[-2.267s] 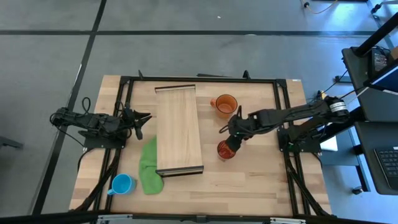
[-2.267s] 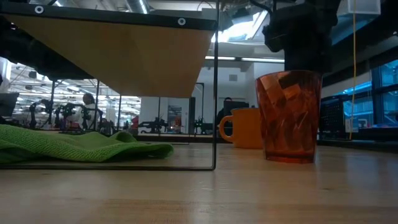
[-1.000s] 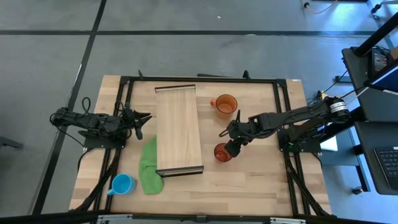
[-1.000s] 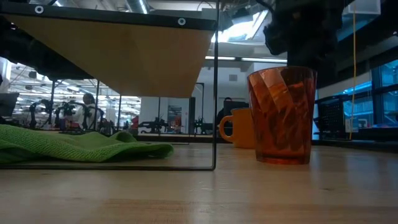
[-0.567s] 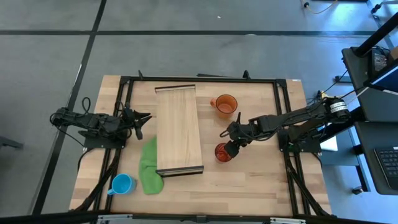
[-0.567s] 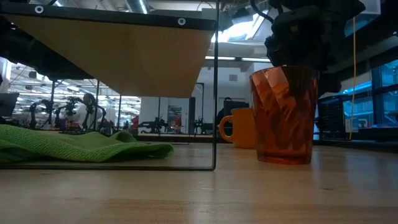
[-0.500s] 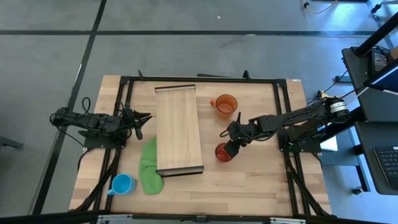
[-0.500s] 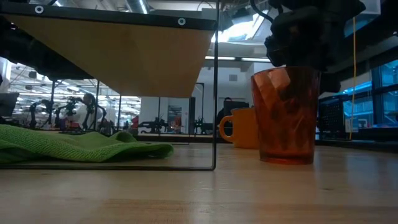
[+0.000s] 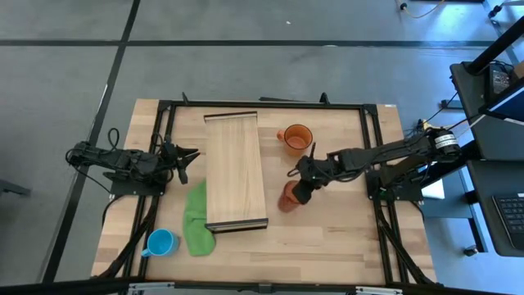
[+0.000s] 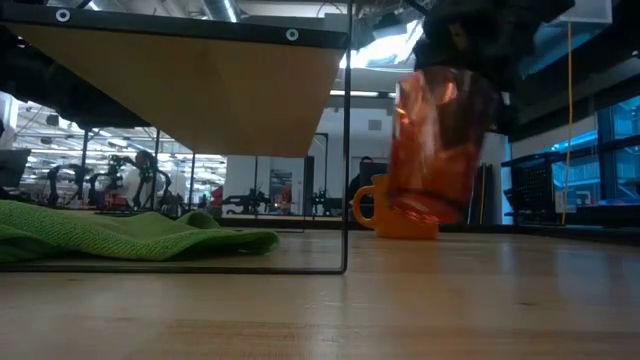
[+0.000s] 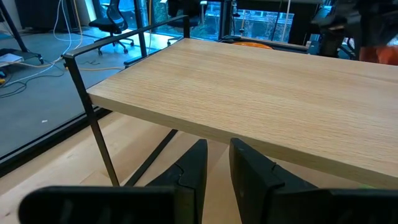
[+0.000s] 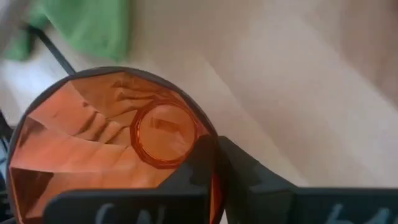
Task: Stack small to large cups/mugs on shelf
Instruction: Put the brown glass on the shelf
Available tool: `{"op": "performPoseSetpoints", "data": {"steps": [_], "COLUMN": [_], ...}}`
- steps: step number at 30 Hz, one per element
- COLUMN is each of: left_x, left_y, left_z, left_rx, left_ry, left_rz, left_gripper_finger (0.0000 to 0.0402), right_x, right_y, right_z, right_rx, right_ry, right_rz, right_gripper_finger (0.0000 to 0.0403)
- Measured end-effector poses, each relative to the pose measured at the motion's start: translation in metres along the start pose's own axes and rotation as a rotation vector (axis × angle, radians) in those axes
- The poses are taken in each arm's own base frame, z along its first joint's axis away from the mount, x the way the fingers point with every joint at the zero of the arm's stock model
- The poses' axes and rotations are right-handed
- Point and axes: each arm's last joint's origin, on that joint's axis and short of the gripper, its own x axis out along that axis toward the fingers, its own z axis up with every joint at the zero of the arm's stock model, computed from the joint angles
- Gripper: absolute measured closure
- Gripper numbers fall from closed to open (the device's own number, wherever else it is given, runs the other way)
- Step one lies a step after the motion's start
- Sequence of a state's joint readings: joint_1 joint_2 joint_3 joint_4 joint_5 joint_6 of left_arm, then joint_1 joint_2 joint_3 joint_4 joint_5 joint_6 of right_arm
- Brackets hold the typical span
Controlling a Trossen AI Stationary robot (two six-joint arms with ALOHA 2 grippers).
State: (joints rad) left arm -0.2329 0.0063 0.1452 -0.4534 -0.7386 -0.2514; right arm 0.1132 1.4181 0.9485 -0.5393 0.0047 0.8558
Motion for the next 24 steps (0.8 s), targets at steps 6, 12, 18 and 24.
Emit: {"op": "performPoseSetpoints", "data": {"steps": [6, 12, 18, 24], "left_x": [0.000, 0.000, 0.000, 0.000], "left_y": [0.000, 0.000, 0.000, 0.000], "left_z": [0.000, 0.000, 0.000, 0.000], "left_rx": [0.000, 0.000, 0.000, 0.000], "left_ry": [0.000, 0.000, 0.000, 0.000], "left_rz": [0.000, 0.000, 0.000, 0.000], "left_gripper_finger": [0.0338, 0.0338, 0.0338, 0.0338], "right_x": [-0.034, -0.087, -0.088, -0.058], "right_y": [0.012, 0.029, 0.041, 0.039], "right_z": [0.038, 0.083, 0.147, 0.214], "right_rx": [-0.083, -0.261, -0.322, -0.297], "right_ry": [-0.078, -0.231, -0.209, -0.170], "right_rz": [0.009, -0.122, -0.225, -0.236], "right_gripper_finger": [0.0391, 0.0391, 0.0391, 0.0384]}}
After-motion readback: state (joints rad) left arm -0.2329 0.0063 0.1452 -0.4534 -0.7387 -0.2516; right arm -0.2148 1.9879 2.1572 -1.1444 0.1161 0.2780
